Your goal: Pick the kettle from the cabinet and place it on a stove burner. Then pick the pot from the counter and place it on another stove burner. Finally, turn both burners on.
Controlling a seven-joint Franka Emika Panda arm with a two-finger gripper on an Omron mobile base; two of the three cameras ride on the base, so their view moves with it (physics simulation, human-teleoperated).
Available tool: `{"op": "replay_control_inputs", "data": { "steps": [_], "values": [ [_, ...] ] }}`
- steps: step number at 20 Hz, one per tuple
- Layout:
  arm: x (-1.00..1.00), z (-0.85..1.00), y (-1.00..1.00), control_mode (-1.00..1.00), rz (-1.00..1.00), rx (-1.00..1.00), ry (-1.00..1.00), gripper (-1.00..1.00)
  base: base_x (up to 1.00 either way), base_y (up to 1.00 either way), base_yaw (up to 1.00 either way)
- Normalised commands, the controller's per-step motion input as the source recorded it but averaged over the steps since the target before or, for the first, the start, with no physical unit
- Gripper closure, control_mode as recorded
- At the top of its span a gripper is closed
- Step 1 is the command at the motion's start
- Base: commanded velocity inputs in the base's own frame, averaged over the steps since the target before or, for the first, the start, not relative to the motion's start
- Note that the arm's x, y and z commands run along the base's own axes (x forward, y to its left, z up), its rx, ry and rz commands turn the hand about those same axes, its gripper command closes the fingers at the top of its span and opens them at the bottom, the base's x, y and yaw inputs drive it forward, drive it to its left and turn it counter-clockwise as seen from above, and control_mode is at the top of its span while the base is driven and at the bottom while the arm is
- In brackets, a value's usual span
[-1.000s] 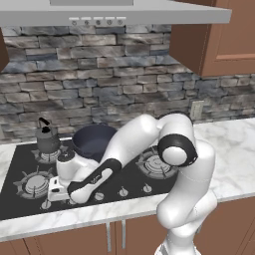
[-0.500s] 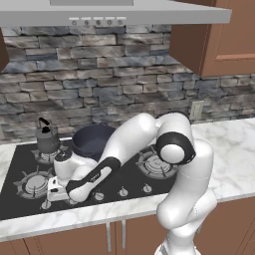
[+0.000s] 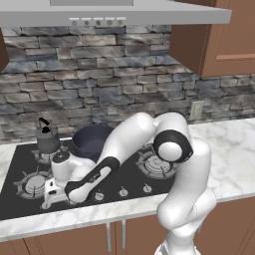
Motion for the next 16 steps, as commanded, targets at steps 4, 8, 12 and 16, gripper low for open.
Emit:
{"op": "replay_control_inputs", "data": {
  "steps": [4,8,12,16],
  "values": [
    [-0.01,-0.33,0.00,-1.00,0.29,0.03,-0.06,1.00,0.00,0.00,0.00],
    [0.00,-0.35,-0.02,-1.00,0.32,0.06,-0.03,1.00,0.00,0.00,0.00],
    [0.00,-0.40,-0.11,-1.00,0.35,0.08,-0.02,1.00,0.00,0.00,0.00],
    [-0.02,-0.42,-0.08,-1.00,0.32,0.06,-0.01,1.00,0.00,0.00,0.00]
  ]
}}
